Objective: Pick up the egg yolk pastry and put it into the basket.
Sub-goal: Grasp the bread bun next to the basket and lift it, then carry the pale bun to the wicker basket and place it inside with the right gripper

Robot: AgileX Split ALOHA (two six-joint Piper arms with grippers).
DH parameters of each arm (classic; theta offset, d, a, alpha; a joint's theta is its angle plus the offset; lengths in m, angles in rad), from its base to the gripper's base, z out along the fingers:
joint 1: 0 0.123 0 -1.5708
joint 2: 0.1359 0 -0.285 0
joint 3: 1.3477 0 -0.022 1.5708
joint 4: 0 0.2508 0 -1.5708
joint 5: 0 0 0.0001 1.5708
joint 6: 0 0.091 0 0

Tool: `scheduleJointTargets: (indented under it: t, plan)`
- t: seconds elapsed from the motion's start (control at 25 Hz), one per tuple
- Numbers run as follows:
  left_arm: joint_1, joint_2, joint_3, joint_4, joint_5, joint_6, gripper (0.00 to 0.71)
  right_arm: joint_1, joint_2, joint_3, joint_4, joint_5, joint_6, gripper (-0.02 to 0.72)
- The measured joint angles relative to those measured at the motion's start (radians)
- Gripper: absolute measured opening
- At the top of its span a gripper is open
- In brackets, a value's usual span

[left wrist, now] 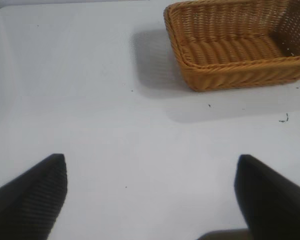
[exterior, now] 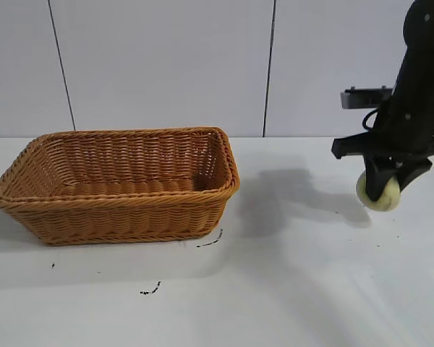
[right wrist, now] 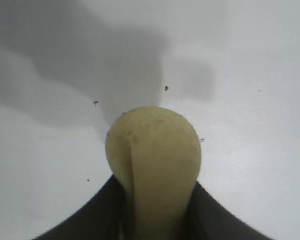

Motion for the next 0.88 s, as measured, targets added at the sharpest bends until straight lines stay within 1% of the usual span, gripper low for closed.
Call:
scheduleJointTargets:
  t: [0.08,0.16,0.24,0.32,0.56,0.72,0.88]
  plan:
    - [0.000,0.000,0.000,0.000,0.000,0.000,0.693,0.000,-0.030,-0.068,0.000,0.085,0.000,0.184]
    - [0.000,0.000,0.000,0.000,0.000,0.000,0.693,0.000,-0.048,-0.140,0.000,0.153,0.000,0.183]
    - [0.000,0.000,0.000,0.000,0.000,0.000,0.693,0.005,-0.054,-0.214,0.013,0.199,0.000,0.183]
    - [0.000,0.000,0.000,0.000,0.000,0.000,0.693,0.018,-0.054,-0.269,0.020,0.223,0.000,0.182]
    - [0.000,0.000,0.000,0.000,0.000,0.000,0.693,0.105,-0.041,-0.414,0.021,0.240,0.000,0.182]
    - [0.000,0.000,0.000,0.000,0.000,0.000,0.693,0.198,0.030,-0.559,0.026,0.257,0.002,0.182]
    - [0.000,0.000,0.000,0.000,0.000,0.000,0.693,0.310,0.149,-0.744,0.031,0.310,0.002,0.182]
